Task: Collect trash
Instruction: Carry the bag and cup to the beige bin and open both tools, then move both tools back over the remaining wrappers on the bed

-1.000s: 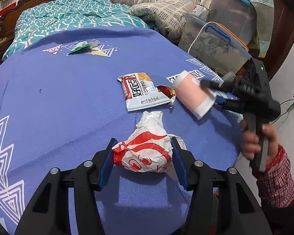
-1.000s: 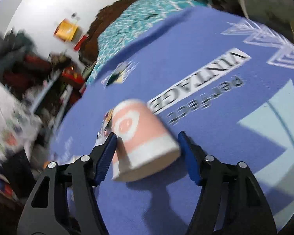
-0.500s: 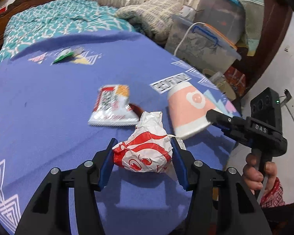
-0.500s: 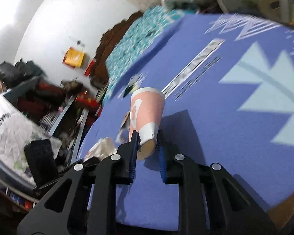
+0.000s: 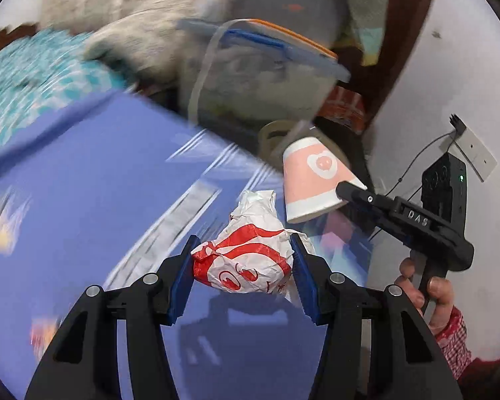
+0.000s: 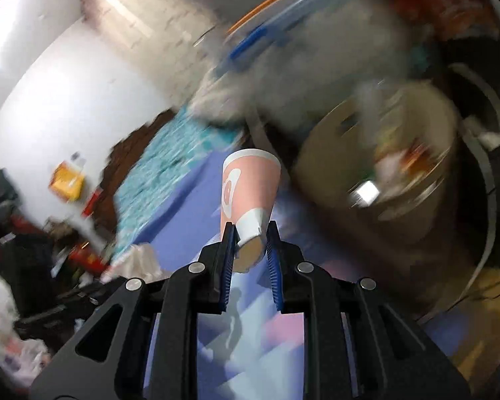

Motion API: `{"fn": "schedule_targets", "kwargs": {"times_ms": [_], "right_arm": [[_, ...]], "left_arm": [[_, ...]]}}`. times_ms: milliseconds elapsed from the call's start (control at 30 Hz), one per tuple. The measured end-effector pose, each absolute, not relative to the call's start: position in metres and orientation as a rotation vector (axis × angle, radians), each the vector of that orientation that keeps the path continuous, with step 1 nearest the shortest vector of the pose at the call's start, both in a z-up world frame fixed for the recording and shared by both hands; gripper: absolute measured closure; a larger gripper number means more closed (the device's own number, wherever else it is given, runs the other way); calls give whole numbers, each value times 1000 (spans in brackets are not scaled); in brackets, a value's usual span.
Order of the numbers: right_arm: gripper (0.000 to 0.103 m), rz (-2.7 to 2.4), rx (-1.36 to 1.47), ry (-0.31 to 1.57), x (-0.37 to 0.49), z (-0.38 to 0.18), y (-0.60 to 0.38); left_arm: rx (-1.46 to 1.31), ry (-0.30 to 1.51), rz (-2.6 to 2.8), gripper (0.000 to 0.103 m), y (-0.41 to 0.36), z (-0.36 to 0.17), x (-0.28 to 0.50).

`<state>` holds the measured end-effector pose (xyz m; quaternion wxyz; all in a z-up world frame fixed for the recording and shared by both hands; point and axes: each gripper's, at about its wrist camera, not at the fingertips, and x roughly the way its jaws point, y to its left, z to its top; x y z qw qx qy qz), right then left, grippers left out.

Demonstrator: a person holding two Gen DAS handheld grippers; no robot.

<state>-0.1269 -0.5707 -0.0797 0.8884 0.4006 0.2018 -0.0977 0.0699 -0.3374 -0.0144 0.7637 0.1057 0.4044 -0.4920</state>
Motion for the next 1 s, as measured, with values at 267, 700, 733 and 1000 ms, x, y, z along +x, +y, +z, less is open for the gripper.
{"fn": "schedule_targets", "kwargs": {"times_ms": [267,700,733,1000], "right_arm": [[81,-406,830,431,-128,-102,-652],[27,-473,835,330,-132,-93,-644],[28,-463,851,316,-135,-91,-639],[32,-282,828,328,-117,-70,-567]], "left_arm": [[330,872,-1153,52,-510,-21,92],[277,921,-1079,10,-538,-36,119],[275,906,-1077,10,-530,-32,119],[249,779,-901,10,-355,2,150]]}}
